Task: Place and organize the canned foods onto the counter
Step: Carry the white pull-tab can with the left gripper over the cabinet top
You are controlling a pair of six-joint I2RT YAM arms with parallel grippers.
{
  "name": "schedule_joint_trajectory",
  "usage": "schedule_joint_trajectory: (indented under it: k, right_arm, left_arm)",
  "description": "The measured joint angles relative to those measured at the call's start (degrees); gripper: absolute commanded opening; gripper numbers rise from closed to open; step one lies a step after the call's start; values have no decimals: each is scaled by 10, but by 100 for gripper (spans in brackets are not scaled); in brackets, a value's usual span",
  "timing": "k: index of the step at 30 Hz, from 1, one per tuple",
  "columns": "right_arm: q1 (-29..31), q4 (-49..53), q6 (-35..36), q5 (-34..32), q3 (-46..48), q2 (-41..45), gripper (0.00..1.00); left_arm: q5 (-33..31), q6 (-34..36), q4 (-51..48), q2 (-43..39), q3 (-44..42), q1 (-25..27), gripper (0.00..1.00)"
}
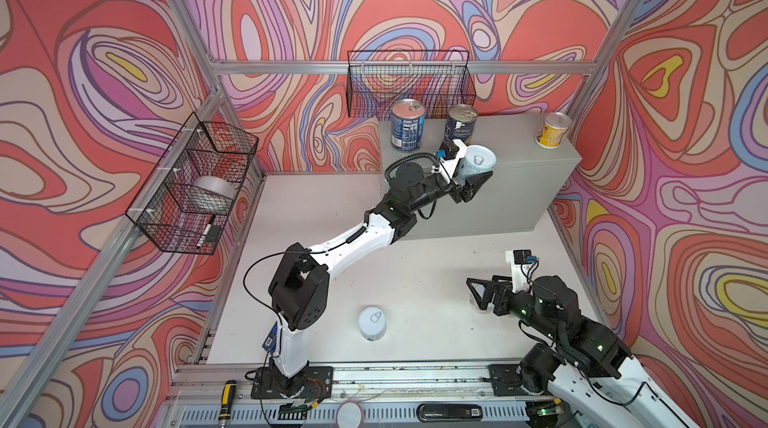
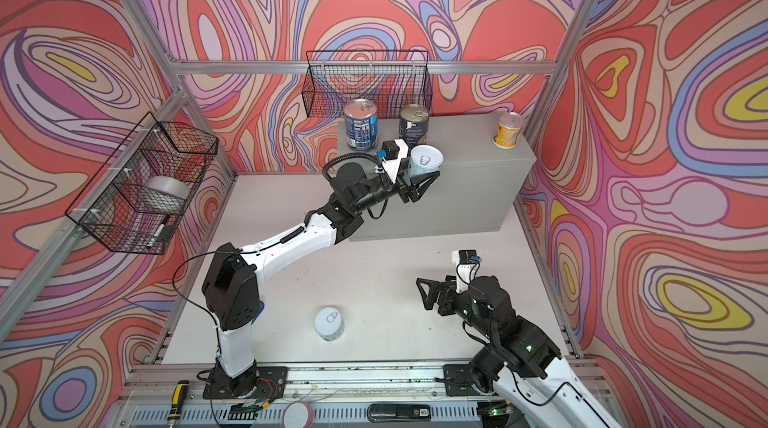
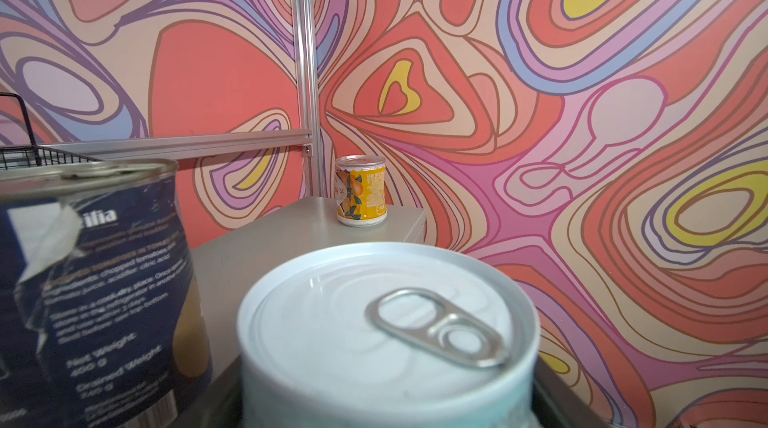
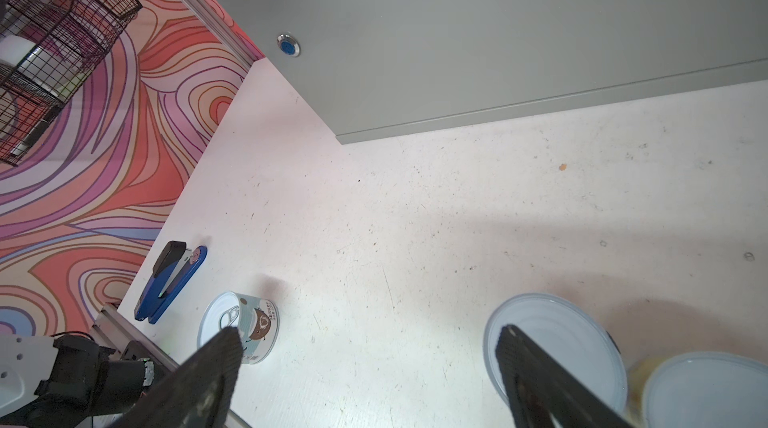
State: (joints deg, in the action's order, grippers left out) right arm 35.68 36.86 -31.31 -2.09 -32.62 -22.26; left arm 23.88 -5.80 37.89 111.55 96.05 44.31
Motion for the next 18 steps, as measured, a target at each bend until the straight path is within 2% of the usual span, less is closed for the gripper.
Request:
schedule_joint_trajectory:
  k: [9, 18]
  right_arm:
    - [0, 0, 0, 0, 0, 1, 98]
    - [0, 0, 0, 0, 0, -11, 98]
  left_arm:
    - [31, 1, 35, 81, 78, 3, 34]
    - [15, 13, 34, 102, 119, 4, 31]
